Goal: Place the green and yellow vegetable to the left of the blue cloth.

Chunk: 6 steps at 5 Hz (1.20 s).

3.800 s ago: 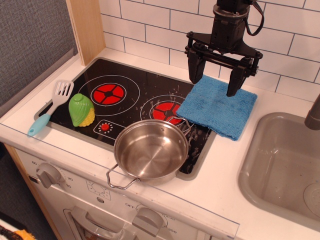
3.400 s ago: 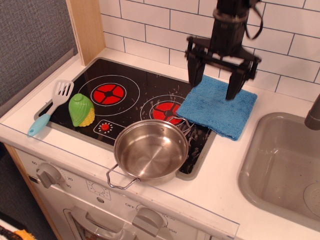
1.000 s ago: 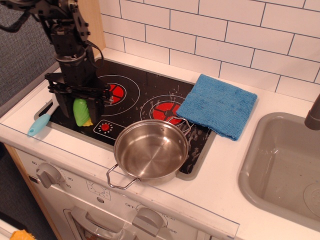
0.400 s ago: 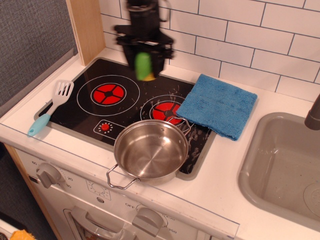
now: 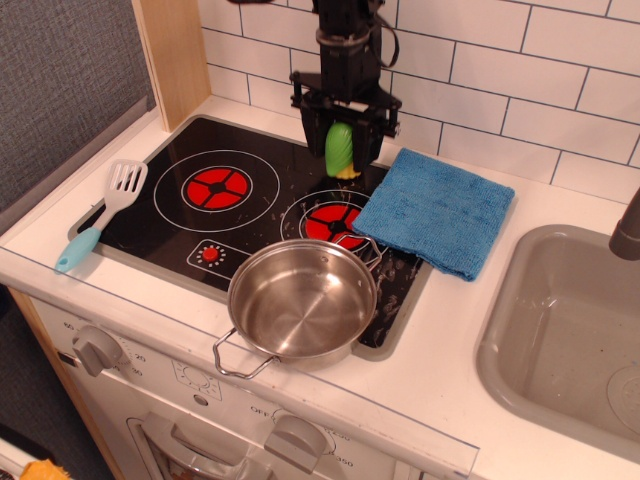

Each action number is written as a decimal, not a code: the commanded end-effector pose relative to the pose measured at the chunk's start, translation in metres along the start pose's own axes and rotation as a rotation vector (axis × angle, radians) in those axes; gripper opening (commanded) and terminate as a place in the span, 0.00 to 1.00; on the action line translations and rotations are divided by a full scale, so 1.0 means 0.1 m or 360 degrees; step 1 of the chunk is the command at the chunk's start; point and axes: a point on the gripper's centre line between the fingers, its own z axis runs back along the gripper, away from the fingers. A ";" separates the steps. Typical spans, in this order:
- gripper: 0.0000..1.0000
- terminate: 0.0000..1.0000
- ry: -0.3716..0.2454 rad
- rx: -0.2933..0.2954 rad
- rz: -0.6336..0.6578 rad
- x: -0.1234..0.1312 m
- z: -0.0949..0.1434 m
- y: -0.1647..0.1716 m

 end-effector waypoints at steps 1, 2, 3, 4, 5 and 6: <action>0.00 0.00 -0.0034 0.0017 0.0032 -0.19 0.10 -0.02; 1.00 0.00 -0.0029 0.0000 0.0034 -0.20 0.13 -0.03; 1.00 0.00 -0.0104 0.0021 -0.0006 -0.08 0.35 -0.10; 1.00 0.00 -0.0188 0.0068 -0.0058 0.02 0.68 -0.19; 1.00 0.00 -0.0226 0.0111 -0.0091 0.01 0.91 -0.35; 1.00 0.00 -0.0222 0.0113 -0.0103 -0.08 0.99 -0.50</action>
